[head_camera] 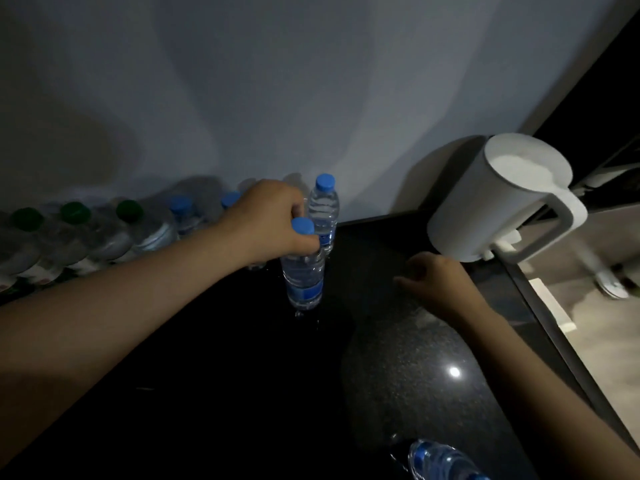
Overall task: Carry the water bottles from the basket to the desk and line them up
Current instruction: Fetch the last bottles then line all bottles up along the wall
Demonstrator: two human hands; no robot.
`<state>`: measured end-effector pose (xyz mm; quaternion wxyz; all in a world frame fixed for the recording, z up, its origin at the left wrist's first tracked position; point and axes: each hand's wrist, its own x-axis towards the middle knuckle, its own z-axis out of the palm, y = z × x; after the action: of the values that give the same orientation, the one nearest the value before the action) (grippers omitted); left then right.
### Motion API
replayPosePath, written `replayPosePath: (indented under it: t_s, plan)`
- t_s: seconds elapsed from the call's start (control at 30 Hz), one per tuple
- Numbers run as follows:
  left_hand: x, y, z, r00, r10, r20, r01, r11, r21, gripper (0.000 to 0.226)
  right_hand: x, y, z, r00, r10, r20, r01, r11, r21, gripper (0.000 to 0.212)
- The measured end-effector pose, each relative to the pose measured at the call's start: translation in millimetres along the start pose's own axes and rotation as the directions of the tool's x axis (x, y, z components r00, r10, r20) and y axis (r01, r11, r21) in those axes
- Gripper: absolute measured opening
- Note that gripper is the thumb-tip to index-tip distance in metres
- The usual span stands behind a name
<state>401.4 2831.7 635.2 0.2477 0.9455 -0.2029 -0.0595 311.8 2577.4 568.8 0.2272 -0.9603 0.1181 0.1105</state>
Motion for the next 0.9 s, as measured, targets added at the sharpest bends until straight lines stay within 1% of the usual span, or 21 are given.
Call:
replayPosePath:
  t_s: [0.17,0.27,0.47,0.73,0.9]
  plan:
    - [42.1,19.8,22.3,0.999,0.045,0.030,-0.047,0.994,0.096,0.036,-21.3,23.3,14.6,0.997,0.071,-0.036,-0.064,0.987,0.150,0.038]
    - [66.4,30.5,34.9,0.999,0.033,0.030,-0.036,0.993,0.110,0.032,-26.0,31.0,22.3,0.992,0.102,-0.069,-0.086,0.976,0.201,0.035]
    - [109.0,46.4,48.9,1.000,0.012,0.020,-0.014,0.998,0.067,0.030,-26.1,42.3,32.3,0.989,0.138,-0.059,-0.122,0.968,0.219,0.036]
    - [149.6,52.0,63.1,1.000,0.022,0.017,-0.023,0.998,0.066,0.028,-9.3,46.8,32.2,0.983,0.166,-0.083,-0.141,0.959,0.248,0.034]
    - [166.9,50.7,74.7,1.000,0.002,0.014,-0.004,0.995,0.102,0.028,-2.2,50.4,34.0,0.981,0.179,-0.077,-0.154,0.954,0.258,0.034]
